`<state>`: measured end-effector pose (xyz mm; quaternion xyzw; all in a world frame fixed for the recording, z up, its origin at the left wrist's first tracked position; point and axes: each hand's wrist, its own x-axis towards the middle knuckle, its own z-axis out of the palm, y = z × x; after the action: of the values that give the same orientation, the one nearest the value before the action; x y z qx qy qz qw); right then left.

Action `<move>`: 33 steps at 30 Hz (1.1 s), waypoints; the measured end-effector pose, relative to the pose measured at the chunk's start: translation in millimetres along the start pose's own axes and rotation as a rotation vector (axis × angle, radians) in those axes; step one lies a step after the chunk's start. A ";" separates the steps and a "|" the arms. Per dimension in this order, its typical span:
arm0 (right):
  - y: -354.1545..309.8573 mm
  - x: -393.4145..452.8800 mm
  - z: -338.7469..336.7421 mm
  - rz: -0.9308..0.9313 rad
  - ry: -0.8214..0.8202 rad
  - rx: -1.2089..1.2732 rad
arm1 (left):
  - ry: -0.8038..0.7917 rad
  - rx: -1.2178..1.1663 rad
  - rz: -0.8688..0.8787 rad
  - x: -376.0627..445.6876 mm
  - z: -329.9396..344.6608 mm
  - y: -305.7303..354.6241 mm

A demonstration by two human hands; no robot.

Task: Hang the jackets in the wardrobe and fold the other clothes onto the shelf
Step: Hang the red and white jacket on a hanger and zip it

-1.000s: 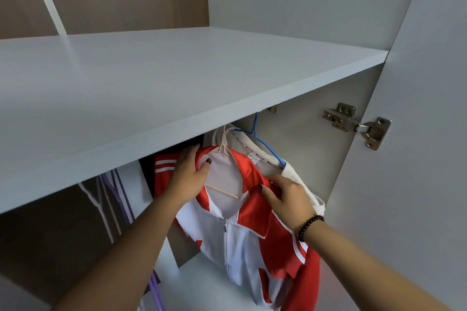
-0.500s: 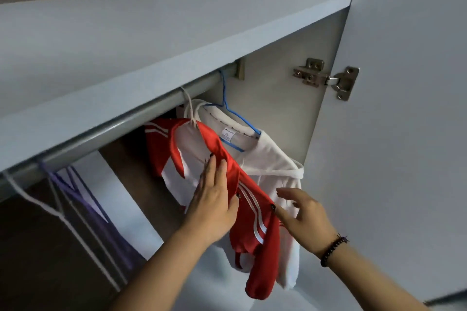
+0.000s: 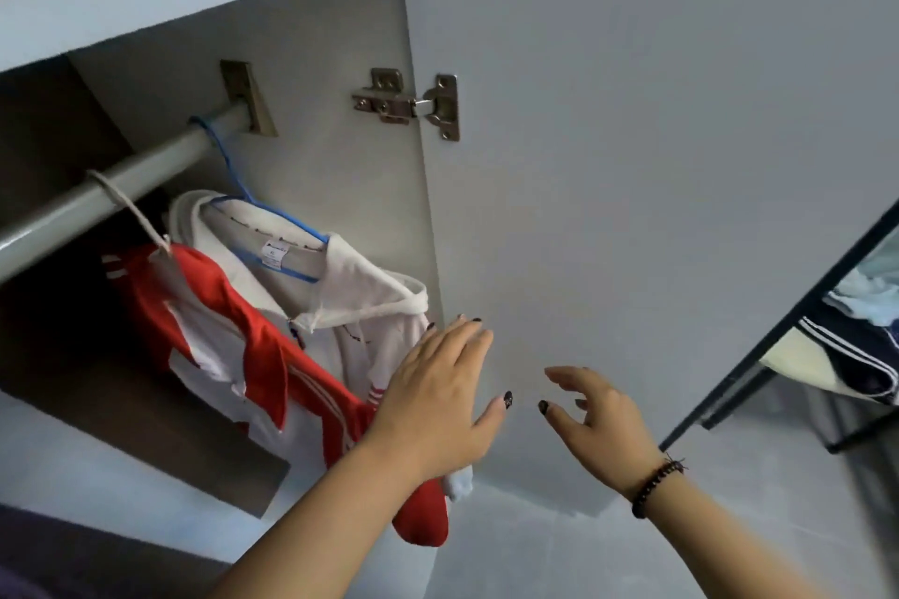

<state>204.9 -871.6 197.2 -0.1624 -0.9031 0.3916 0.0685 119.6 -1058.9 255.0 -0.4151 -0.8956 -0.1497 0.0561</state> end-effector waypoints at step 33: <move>310.1 -53.0 -336.4 0.311 -0.015 -0.215 | -0.498 -0.190 0.117 249.6 197.0 363.3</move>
<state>413.3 -460.9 201.2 -0.3035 -0.9043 0.2997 -0.0171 238.5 -593.7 204.8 -0.4937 -0.8381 -0.1229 -0.1968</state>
